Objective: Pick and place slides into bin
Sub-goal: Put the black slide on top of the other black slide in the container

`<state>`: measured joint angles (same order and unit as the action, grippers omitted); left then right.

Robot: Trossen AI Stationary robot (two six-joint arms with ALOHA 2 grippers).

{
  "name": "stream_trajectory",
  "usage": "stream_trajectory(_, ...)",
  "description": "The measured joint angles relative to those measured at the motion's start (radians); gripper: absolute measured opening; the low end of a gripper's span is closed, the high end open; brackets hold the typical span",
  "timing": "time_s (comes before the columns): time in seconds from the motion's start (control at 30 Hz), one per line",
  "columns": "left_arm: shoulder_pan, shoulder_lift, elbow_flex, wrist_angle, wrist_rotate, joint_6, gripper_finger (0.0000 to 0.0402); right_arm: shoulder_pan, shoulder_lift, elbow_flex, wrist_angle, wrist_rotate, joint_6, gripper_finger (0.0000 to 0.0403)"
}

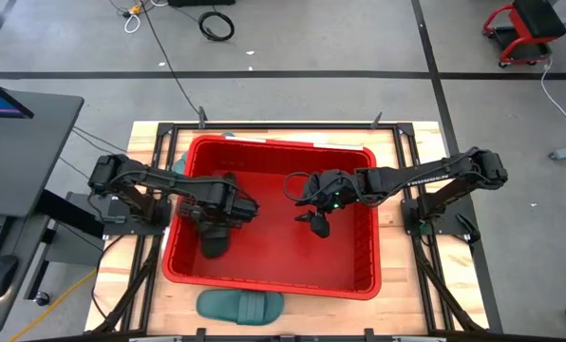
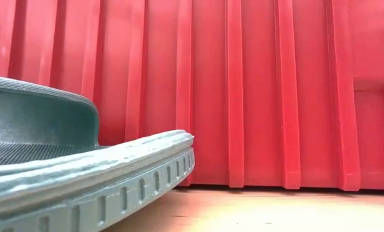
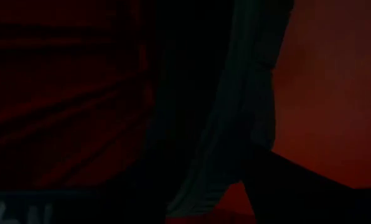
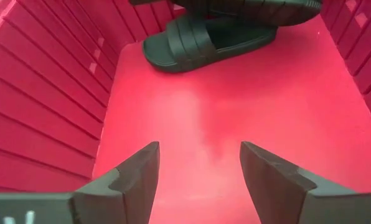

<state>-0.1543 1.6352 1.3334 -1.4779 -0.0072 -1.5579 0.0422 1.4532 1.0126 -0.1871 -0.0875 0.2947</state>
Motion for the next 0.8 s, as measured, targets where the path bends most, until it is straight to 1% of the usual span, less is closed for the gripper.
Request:
stream_trajectory(0.17, 0.000, 0.021, 0.001, -0.041, -0.053, 0.026, 0.0172, 0.000, 0.000, 0.000, 0.001, 0.000, 0.000, 0.0229)
stream_trajectory(0.27, 0.002, 0.026, 0.002, -0.059, -0.061, 0.036, 0.0165, 0.000, 0.000, 0.000, -0.002, 0.000, 0.000, 0.0229)
stream_trajectory(0.33, 0.002, 0.026, 0.002, -0.058, -0.061, 0.039, 0.0145, 0.000, 0.000, 0.000, -0.003, 0.000, 0.000, 0.0229)
stream_trajectory(0.4, 0.002, 0.026, 0.017, -0.060, -0.072, 0.041, 0.0112, 0.000, 0.000, 0.000, -0.005, 0.000, 0.000, 0.0229)
stream_trajectory(0.47, -0.005, 0.025, 0.036, -0.059, -0.112, 0.039, 0.0076, 0.000, 0.000, 0.000, -0.010, 0.000, 0.000, 0.0229)
stream_trajectory(0.5, -0.008, 0.025, 0.045, -0.064, -0.134, 0.034, 0.0071, 0.000, 0.000, 0.000, -0.010, 0.000, 0.000, 0.0229)
stream_trajectory(0.6, -0.015, 0.025, 0.079, -0.070, -0.191, -0.010, 0.0071, 0.002, 0.000, 0.000, -0.014, 0.000, 0.000, 0.0229)
stream_trajectory(0.73, -0.052, 0.025, 0.140, -0.057, -0.205, -0.096, 0.0071, 0.017, 0.000, 0.000, -0.019, 0.000, -0.008, 0.0229)
stream_trajectory(0.8, -0.078, 0.023, 0.155, -0.021, -0.201, -0.144, 0.0071, 0.030, 0.000, 0.000, -0.019, 0.000, -0.018, 0.0229)
